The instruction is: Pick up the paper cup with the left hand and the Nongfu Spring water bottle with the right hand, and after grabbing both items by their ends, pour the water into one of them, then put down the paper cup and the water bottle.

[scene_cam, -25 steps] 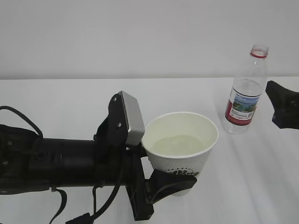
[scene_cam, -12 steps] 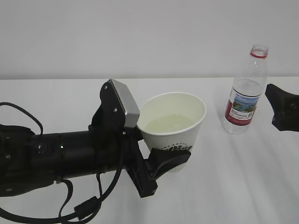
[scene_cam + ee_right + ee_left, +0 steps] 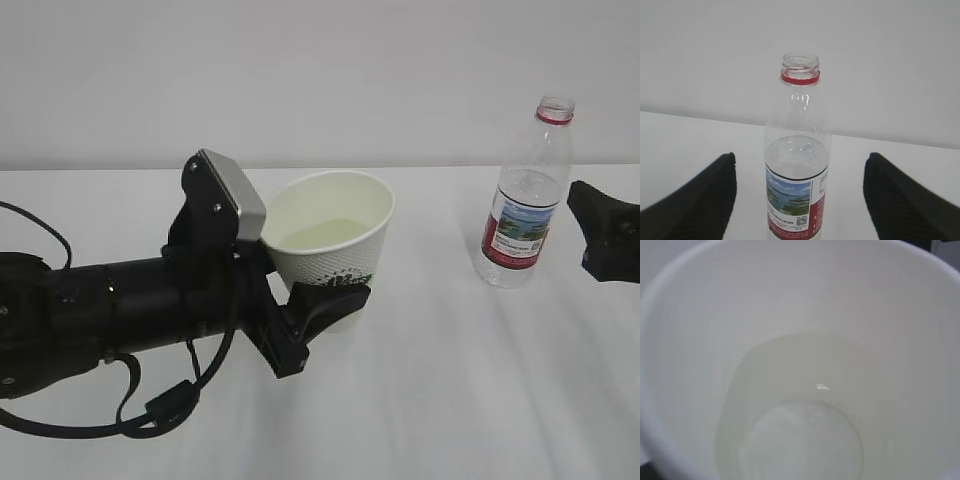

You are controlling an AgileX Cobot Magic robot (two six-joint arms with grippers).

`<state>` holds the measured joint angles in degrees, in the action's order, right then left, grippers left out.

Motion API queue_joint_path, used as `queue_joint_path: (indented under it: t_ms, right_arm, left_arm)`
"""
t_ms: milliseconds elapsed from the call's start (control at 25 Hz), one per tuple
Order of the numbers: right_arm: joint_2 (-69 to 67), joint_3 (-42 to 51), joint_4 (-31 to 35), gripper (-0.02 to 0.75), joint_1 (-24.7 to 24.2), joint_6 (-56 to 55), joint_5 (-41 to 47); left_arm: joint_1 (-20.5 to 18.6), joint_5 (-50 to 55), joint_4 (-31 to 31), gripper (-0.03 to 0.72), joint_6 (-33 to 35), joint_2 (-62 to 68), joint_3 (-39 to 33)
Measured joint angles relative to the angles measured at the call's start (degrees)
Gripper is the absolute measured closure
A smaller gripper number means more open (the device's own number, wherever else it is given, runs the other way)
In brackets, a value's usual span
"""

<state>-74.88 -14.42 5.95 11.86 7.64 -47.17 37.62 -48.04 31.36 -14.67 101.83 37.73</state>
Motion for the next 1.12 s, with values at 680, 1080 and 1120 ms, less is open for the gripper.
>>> queue_joint_path:
  t_ms: [680, 1080, 1120]
  right_arm:
    - [0.0, 0.0, 0.0, 0.143, 0.0, 0.0, 0.09]
    - [0.0, 0.0, 0.0, 0.143, 0.0, 0.0, 0.13]
    - [0.0, 0.0, 0.0, 0.143, 0.0, 0.0, 0.13]
  left_arm:
    - [-10.45, -0.1, -1.89, 0.193, 0.08, 0.0, 0.0]
    - [-17.29, -0.1, -2.5, 0.193, 0.08, 0.0, 0.0]
    - [-18.17, -0.1, -2.5, 0.193, 0.08, 0.0, 0.0]
